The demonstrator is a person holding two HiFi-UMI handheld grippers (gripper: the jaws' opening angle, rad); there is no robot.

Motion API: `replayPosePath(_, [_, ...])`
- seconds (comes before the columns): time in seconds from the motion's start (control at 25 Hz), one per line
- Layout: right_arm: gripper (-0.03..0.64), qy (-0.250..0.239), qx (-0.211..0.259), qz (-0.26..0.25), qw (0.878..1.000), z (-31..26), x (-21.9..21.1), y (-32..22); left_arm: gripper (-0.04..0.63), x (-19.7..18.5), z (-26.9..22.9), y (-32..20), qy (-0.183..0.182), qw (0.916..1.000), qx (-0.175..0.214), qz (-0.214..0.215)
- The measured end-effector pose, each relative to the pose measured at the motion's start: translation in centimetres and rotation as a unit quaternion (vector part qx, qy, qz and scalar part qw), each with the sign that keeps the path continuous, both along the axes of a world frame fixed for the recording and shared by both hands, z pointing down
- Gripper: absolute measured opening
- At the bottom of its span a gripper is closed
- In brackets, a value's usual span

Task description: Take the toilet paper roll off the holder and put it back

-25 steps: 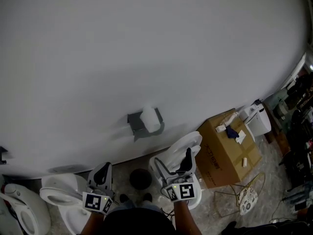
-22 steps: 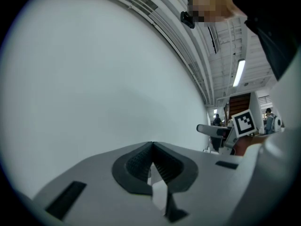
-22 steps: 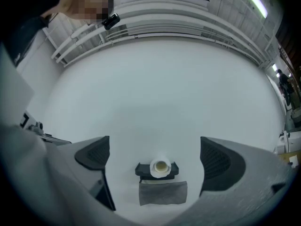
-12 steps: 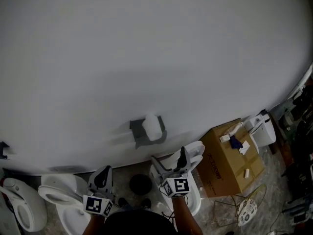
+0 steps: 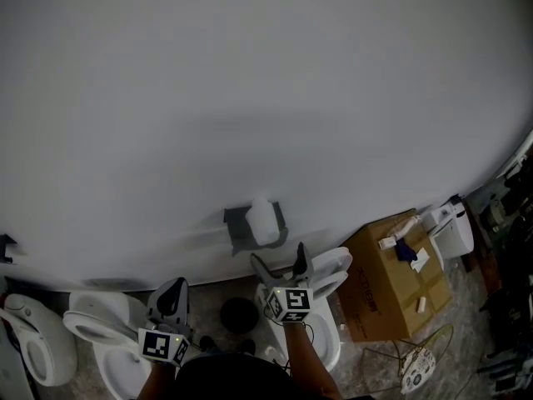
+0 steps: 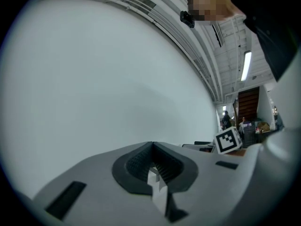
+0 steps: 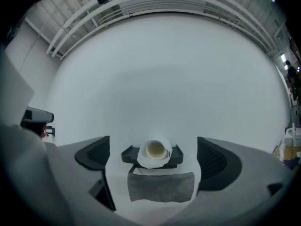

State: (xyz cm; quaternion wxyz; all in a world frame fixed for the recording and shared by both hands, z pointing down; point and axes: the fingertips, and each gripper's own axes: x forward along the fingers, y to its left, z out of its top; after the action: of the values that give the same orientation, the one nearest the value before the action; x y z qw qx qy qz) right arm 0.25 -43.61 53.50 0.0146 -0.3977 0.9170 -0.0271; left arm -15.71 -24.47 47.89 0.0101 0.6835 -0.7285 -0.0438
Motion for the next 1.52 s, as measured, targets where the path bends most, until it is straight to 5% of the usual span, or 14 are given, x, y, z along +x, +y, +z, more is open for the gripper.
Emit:
replayPosePath(0.56, [0.569,0.036,-0.023,-0.01,0.999,3.1,-3.0,-4.2,0.003,-1.2,0.5,-1.2,0.004,0.9999,-0.006,-0.014])
replayPosePath(1.32, [0.238,0.096,-0.008,-0.006,0.995,4.2,-4.4,-5.3,0.003,-1.8,0.3,-1.1,0.006,0.9997,0.001,-0.023])
replayPosePath(1.52, [0.221,0.097,-0.01,-0.004,0.995,4.3,-4.3,-5.6,0.003,-1.7,0.5,-1.1,0.009,0.9997,-0.005,-0.023])
